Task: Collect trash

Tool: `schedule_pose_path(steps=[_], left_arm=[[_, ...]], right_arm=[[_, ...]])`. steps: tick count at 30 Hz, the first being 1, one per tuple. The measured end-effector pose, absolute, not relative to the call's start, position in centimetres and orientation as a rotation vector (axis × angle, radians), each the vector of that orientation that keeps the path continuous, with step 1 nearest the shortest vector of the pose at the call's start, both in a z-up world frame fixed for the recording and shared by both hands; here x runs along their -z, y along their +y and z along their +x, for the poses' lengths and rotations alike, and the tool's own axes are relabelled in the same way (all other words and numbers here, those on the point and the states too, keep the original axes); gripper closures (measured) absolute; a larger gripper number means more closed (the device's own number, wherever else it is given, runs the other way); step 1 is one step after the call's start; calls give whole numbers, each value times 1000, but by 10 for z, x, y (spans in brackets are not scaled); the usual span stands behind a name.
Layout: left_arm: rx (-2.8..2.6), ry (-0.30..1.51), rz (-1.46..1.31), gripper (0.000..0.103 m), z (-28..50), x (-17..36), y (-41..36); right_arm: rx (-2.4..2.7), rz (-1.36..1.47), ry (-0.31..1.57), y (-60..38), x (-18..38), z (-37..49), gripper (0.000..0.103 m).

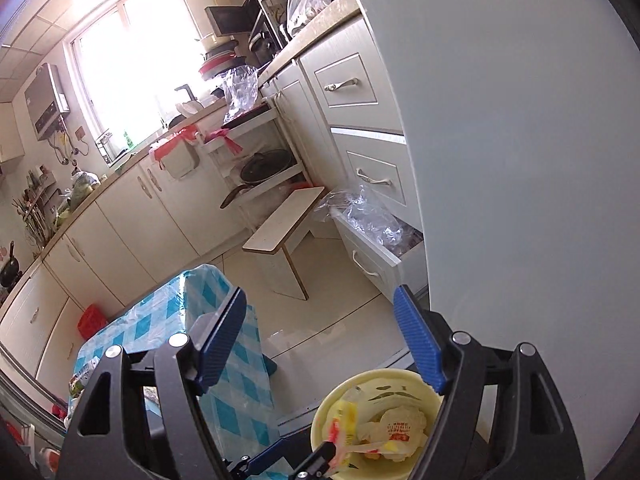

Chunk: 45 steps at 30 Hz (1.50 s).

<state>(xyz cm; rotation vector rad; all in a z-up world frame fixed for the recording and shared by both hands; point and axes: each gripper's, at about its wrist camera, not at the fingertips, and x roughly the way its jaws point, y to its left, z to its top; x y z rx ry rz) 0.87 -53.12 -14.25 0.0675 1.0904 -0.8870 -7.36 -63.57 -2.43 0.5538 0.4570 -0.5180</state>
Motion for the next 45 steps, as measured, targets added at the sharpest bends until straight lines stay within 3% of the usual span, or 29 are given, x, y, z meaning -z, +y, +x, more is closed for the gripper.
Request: schedule_pose_path(steps=[7,22,31,45], left_arm=[[866,961,75,29,4,94,-463],[540,720,44,16,24,9,-221],[366,712,-49,16,42,19,-121],[315,737,-122,15,49,31,-81]], right_arm=[[506,541,447,-624,19,-68,28],[339,330,480,-527,2,-11,21],[256,196,476,-471,-1,16,14],[197,21,518,-411,15,38,12]])
